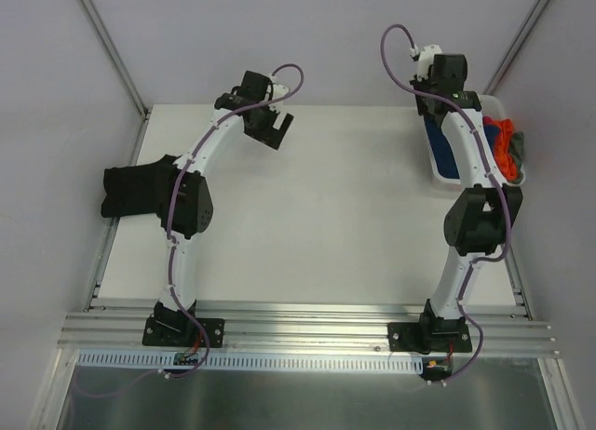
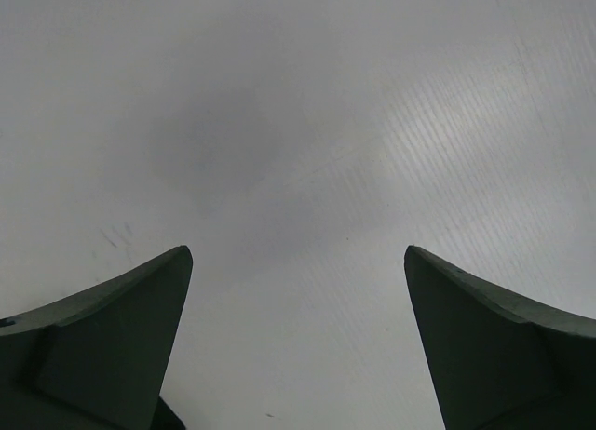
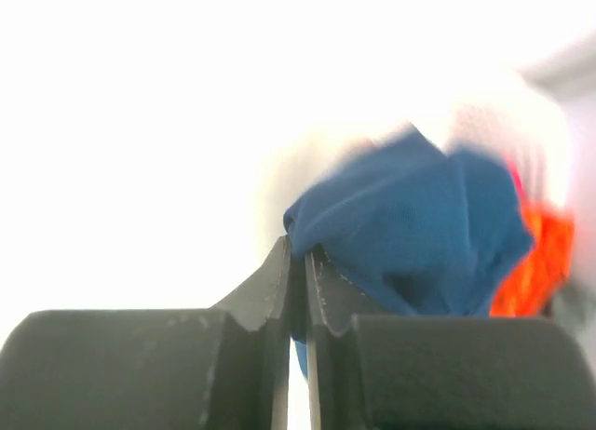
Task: Fold and stack the t-shirts
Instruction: Grab crumpled tshirt from bin with the right arm, then move the tshirt to the center of the board
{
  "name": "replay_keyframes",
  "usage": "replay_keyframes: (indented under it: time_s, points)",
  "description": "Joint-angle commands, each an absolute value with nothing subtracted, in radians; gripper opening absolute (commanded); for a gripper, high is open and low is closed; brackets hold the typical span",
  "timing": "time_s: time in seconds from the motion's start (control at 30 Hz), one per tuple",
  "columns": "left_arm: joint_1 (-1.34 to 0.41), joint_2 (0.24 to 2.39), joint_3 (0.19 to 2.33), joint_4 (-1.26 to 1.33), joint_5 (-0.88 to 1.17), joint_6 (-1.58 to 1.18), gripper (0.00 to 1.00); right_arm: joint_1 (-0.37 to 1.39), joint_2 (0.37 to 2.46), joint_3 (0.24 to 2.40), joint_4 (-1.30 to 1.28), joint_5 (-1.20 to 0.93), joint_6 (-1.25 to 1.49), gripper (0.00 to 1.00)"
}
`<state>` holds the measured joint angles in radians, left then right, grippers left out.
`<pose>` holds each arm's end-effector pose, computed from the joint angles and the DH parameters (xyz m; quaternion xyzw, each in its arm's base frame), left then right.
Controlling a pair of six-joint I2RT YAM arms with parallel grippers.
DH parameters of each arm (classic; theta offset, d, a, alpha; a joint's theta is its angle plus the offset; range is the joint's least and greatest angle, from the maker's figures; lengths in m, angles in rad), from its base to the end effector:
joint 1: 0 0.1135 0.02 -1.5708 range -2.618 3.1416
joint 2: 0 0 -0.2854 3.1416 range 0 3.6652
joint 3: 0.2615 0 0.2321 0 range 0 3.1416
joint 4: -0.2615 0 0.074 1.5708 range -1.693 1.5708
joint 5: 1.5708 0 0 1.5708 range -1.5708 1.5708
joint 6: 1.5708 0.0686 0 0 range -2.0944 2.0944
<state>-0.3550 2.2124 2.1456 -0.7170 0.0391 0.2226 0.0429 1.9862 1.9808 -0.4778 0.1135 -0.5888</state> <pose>0.4862 -0.1831 0.2864 0.2702 0.8830 -0.0434 0.3813 0.4855 0.0131 0.3674 -0.2375 0.8212 -0.1860 0.4843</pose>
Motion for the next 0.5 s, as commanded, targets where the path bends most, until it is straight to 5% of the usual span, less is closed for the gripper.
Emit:
replay_keyframes:
  time_s: [0.0, 0.17, 0.47]
  points:
    - [-0.284, 2.080, 2.192, -0.716, 0.127, 0.089, 0.99, 0.132, 1.850, 2.103, -0.532, -0.099, -0.580, 0.01]
    - [-0.255, 2.007, 2.186, -0.716, 0.146, 0.068, 0.99, 0.245, 1.792, 2.152, -0.679, -0.390, -0.523, 0.01]
    - [-0.224, 1.916, 2.120, -0.713, 0.164, 0.067, 0.99, 0.436, 1.721, 2.146, -0.730, -0.433, -0.451, 0.01]
